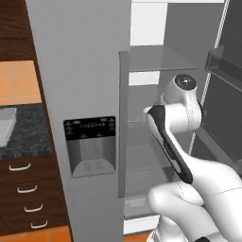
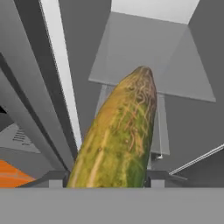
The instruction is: Place one cucumber and one chicken drumstick in each tupperware on the nearby counter, to pack two identical lunches.
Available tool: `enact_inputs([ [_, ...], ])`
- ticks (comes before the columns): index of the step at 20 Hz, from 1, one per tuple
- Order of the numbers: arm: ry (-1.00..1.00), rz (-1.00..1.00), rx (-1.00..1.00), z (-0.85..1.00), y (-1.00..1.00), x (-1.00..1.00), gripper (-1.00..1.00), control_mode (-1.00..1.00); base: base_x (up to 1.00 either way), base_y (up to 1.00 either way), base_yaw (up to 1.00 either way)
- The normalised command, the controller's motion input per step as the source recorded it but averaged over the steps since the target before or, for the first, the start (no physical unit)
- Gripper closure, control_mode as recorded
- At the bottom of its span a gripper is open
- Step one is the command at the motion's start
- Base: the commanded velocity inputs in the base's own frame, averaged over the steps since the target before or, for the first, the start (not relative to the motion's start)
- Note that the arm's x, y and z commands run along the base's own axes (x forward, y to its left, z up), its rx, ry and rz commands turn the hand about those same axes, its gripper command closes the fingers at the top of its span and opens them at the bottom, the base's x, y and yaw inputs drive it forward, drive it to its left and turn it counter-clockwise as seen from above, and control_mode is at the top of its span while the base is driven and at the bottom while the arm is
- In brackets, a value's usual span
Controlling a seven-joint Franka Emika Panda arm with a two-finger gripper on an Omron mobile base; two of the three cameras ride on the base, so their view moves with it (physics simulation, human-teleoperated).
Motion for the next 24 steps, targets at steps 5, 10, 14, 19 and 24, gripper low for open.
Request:
enact_inputs([
  [5,0.0,0.0,0.0,0.0,0.0,0.0,1.0,1.0,-0.15,1.0,0.12],
  [10,0.0,0.0,0.0,0.0,0.0,0.0,1.0,1.0,0.1,1.0,0.05],
  [14,0.0,0.0,0.0,0.0,0.0,0.0,1.0,1.0,0.48,1.0,0.0],
  [19,0.0,0.0,0.0,0.0,0.0,0.0,1.0,1.0,0.7,1.0,0.0],
  [24,0.0,0.0,0.0,0.0,0.0,0.0,1.0,1.0,0.71,1.0,0.0],
])
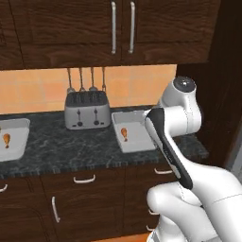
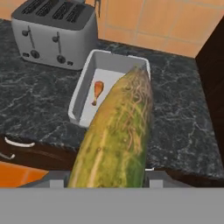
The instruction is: Place one cucumber and one chicken drumstick in each tupperware on the nearby counter, to pack two identical lunches.
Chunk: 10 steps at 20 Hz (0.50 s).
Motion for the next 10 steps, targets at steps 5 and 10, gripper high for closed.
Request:
enact_inputs([
  [5,0.0,0.0,0.0,0.0,0.0,0.0,1.0,1.0,0.6,0.17,0.0],
  [10,0.0,0.0,0.0,0.0,0.0,0.0,1.0,1.0,0.52,-0.1,0.0],
])
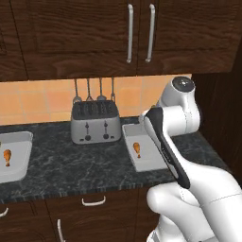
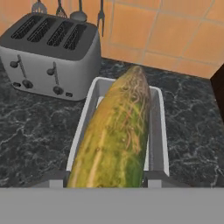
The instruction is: Place one cucumber and one chicken drumstick in each tupperware on the nearby counter, to pack two identical lunches.
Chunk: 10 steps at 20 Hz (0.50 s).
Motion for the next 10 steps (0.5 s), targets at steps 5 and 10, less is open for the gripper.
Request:
enact_inputs([
  [5,0.04,0.0,0.0,-0.14,-0.03,0.07,1.0,-1.0,0.31,-0.08,0.0],
  [10,0.18,0.01,0.03,-0.9,-0.18,0.51,1.0,-1.0,0.0,0.0,0.0],
])
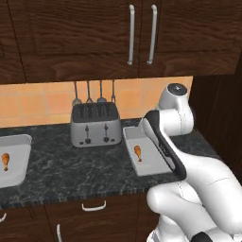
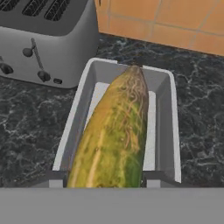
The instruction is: Place one cucumber and one chicken drumstick in each tupperware on the nearby counter, to pack two identical lunches.
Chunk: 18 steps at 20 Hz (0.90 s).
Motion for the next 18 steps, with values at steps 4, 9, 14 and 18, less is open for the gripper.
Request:
enact_inputs([
  [4,0.11,0.0,0.02,-0.99,-0.1,0.82,1.0,-1.0,0.0,0.0,0.0],
  [9,0.22,0.0,0.0,-0.67,-0.09,0.71,1.0,-1.0,0.0,0.0,0.0],
  [14,0.01,0.0,0.0,-0.53,-0.25,0.36,1.0,-1.0,0.0,0.0,0.0],
  [18,0.01,0.0,0.0,-0.69,-0.06,0.33,1.0,-1.0,0.0,0.0,0.0],
])
